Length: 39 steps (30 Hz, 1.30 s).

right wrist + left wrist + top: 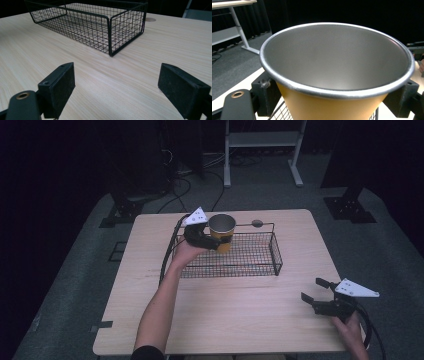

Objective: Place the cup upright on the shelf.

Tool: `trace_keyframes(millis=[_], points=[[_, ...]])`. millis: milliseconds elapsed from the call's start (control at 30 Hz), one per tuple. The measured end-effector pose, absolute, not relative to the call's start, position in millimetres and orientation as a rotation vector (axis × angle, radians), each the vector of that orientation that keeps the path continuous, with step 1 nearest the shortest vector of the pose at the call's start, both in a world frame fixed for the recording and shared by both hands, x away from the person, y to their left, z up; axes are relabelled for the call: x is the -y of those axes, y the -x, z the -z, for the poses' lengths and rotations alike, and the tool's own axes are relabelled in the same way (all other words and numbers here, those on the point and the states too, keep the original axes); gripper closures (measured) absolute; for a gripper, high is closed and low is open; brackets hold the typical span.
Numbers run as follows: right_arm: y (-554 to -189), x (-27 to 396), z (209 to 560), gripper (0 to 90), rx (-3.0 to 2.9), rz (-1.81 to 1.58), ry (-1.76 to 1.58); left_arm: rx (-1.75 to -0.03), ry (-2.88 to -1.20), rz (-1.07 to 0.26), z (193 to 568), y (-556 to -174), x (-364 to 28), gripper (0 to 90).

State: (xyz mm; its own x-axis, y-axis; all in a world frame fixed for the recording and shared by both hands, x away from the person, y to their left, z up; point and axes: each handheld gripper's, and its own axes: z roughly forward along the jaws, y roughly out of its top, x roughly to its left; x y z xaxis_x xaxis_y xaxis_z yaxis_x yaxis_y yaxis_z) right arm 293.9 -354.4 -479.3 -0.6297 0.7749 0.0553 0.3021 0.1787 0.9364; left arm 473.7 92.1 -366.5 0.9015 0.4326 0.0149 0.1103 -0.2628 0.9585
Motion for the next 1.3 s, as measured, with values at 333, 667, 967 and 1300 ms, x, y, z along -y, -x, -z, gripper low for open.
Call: trace_keyframes(millis=[333, 667, 967, 1300], points=[[-294, 354, 479, 13.1, -2.025, -1.452, -1.008, -0.424, -1.839, -0.300, 381, -484, -87, 15.2], [-294, 354, 479, 13.1, -2.026, -1.451, -1.004, -0.412, -1.857, -0.277, 393, -488, -81, 15.1], [-294, 354, 479, 13.1, -2.028, -1.451, -1.000, -0.386, -1.912, -0.267, 408, -492, -79, 15.0], [-294, 354, 479, 13.1, -2.027, -1.453, -1.000, -0.363, -1.957, -0.250, 416, -497, -79, 15.0]])
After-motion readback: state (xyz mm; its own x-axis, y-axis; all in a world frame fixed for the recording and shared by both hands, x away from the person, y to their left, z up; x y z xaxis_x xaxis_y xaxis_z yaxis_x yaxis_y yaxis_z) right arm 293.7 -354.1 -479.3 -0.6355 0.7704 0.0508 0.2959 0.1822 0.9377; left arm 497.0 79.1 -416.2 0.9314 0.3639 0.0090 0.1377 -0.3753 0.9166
